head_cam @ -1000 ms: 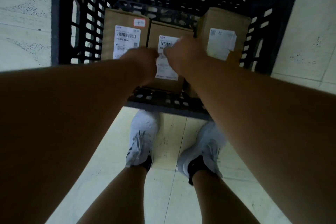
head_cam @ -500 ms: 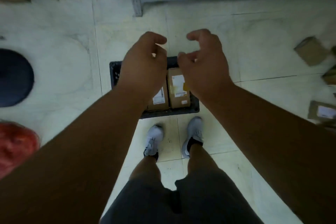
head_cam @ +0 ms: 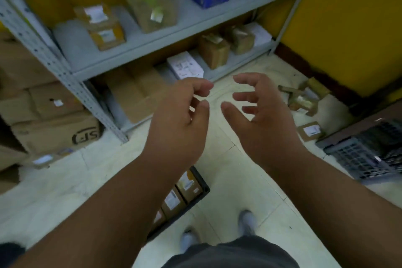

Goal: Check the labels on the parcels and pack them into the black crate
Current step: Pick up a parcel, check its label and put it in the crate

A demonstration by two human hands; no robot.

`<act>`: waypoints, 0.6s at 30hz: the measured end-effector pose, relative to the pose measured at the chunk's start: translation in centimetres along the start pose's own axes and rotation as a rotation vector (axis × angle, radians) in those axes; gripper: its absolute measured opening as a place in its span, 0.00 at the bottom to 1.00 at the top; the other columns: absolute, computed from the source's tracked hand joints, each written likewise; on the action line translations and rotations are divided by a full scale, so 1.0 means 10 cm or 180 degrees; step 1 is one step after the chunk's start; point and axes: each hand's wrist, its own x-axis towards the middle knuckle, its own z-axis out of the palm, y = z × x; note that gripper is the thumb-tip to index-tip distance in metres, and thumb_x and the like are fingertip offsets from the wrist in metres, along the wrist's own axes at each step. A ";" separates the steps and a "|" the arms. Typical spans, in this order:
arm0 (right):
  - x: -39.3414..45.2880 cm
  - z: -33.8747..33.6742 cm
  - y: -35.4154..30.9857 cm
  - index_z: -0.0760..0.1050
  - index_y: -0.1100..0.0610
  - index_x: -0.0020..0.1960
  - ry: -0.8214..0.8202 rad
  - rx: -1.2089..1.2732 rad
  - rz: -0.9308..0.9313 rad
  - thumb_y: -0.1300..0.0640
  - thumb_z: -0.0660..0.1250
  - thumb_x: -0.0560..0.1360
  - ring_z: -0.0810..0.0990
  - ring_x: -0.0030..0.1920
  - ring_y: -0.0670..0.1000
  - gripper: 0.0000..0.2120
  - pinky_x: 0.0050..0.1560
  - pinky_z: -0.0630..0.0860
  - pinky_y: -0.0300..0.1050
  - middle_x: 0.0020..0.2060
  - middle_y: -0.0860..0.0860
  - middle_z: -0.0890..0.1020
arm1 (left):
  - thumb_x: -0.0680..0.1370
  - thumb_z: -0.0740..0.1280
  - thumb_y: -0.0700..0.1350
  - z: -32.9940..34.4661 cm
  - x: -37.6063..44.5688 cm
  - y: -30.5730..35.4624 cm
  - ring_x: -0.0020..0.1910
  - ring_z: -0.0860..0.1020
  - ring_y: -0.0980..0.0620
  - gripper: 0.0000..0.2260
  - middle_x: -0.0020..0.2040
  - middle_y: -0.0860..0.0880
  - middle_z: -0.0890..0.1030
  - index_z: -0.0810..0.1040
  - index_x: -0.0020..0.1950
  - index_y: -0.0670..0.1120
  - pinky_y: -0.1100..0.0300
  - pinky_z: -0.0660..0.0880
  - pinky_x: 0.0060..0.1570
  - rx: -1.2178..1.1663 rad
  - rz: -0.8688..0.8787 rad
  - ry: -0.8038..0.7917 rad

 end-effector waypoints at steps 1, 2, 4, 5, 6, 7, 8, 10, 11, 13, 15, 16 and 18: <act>-0.01 -0.15 0.03 0.66 0.39 0.63 0.0091 0.0001 0.0038 0.46 0.69 0.73 0.75 0.57 0.36 0.20 0.52 0.72 0.30 0.61 0.42 0.74 | 0.81 0.63 0.41 0.09 0.02 0.10 0.51 0.75 0.64 0.12 0.55 0.60 0.77 0.74 0.59 0.57 0.77 0.69 0.47 -0.0004 0.0087 -0.0118; -0.02 -0.30 0.07 0.65 0.38 0.62 0.0176 -0.0017 0.0079 0.45 0.69 0.72 0.75 0.57 0.36 0.21 0.53 0.73 0.31 0.61 0.43 0.75 | 0.81 0.63 0.41 0.19 0.04 0.19 0.52 0.75 0.64 0.12 0.55 0.60 0.76 0.75 0.60 0.56 0.76 0.70 0.48 0.0006 0.0176 -0.0251; -0.05 -0.60 0.19 0.66 0.38 0.63 0.0336 -0.0063 0.0197 0.43 0.69 0.71 0.75 0.58 0.36 0.23 0.53 0.74 0.33 0.62 0.42 0.74 | 0.80 0.63 0.43 0.43 0.11 0.38 0.52 0.75 0.64 0.12 0.55 0.61 0.76 0.74 0.61 0.56 0.74 0.71 0.49 0.0058 0.0365 -0.0509; -0.06 -0.77 0.26 0.66 0.38 0.64 0.0408 -0.0084 0.0267 0.43 0.69 0.71 0.74 0.58 0.35 0.24 0.53 0.74 0.33 0.62 0.41 0.73 | 0.80 0.63 0.44 0.56 0.16 0.47 0.52 0.75 0.64 0.12 0.55 0.61 0.76 0.73 0.61 0.58 0.74 0.71 0.49 0.0084 0.0445 -0.0624; -0.06 -0.93 0.35 0.66 0.39 0.64 0.0472 -0.0107 0.0350 0.43 0.69 0.71 0.74 0.59 0.35 0.24 0.53 0.74 0.33 0.63 0.40 0.73 | 0.80 0.63 0.45 0.70 0.21 0.56 0.53 0.74 0.65 0.12 0.55 0.62 0.75 0.72 0.60 0.60 0.75 0.72 0.48 0.0093 0.0500 -0.0723; -0.06 -1.11 0.44 0.67 0.39 0.65 0.0533 -0.0137 0.0434 0.44 0.70 0.71 0.74 0.59 0.34 0.25 0.52 0.73 0.32 0.63 0.40 0.72 | 0.80 0.63 0.46 0.85 0.27 0.65 0.53 0.74 0.66 0.12 0.55 0.63 0.75 0.71 0.60 0.61 0.75 0.72 0.47 0.0082 0.0535 -0.0809; -0.05 -1.29 0.54 0.66 0.40 0.66 0.0595 -0.0178 0.0523 0.45 0.71 0.72 0.74 0.58 0.34 0.25 0.52 0.73 0.32 0.63 0.40 0.72 | 0.80 0.63 0.47 1.01 0.34 0.75 0.53 0.73 0.67 0.12 0.55 0.63 0.74 0.70 0.60 0.63 0.74 0.73 0.45 0.0059 0.0557 -0.0881; -0.01 -1.67 0.73 0.66 0.40 0.68 0.0719 -0.0264 0.0672 0.46 0.73 0.73 0.74 0.58 0.36 0.27 0.54 0.73 0.35 0.63 0.41 0.73 | 0.80 0.63 0.48 1.39 0.47 0.94 0.52 0.73 0.68 0.12 0.55 0.65 0.74 0.70 0.60 0.64 0.73 0.72 0.42 -0.0013 0.0594 -0.0977; 0.02 -1.85 0.84 0.66 0.41 0.68 0.0762 -0.0322 0.0702 0.47 0.73 0.73 0.74 0.58 0.38 0.27 0.55 0.74 0.38 0.64 0.41 0.73 | 0.80 0.64 0.48 1.58 0.53 1.03 0.52 0.73 0.69 0.13 0.55 0.65 0.74 0.70 0.60 0.63 0.73 0.71 0.42 -0.0072 0.0606 -0.0986; 0.10 -2.20 1.04 0.66 0.42 0.69 0.0804 -0.0466 0.0724 0.47 0.74 0.73 0.74 0.59 0.39 0.28 0.58 0.74 0.40 0.64 0.41 0.72 | 0.80 0.65 0.47 1.96 0.65 1.18 0.52 0.73 0.70 0.13 0.55 0.64 0.74 0.71 0.60 0.62 0.72 0.71 0.42 -0.0203 0.0571 -0.0970; 0.22 -2.53 1.25 0.65 0.42 0.70 0.0830 -0.0493 0.0796 0.48 0.74 0.73 0.74 0.56 0.37 0.29 0.55 0.73 0.35 0.63 0.40 0.71 | 0.79 0.65 0.47 2.31 0.76 1.31 0.52 0.72 0.70 0.13 0.55 0.64 0.74 0.71 0.61 0.62 0.72 0.70 0.43 -0.0286 0.0527 -0.1017; 0.29 -2.67 1.35 0.65 0.42 0.70 0.0840 -0.0488 0.0844 0.49 0.74 0.73 0.73 0.55 0.36 0.30 0.52 0.71 0.32 0.62 0.41 0.71 | 0.79 0.65 0.47 2.46 0.81 1.36 0.52 0.72 0.70 0.13 0.54 0.64 0.74 0.71 0.60 0.62 0.72 0.70 0.43 -0.0309 0.0527 -0.1051; 0.42 -2.91 1.56 0.64 0.43 0.71 0.0839 -0.0487 0.0919 0.50 0.74 0.73 0.73 0.55 0.36 0.30 0.49 0.68 0.29 0.62 0.41 0.72 | 0.79 0.66 0.47 2.75 0.92 1.46 0.53 0.72 0.70 0.14 0.53 0.63 0.73 0.69 0.59 0.64 0.71 0.69 0.44 -0.0306 0.0522 -0.1034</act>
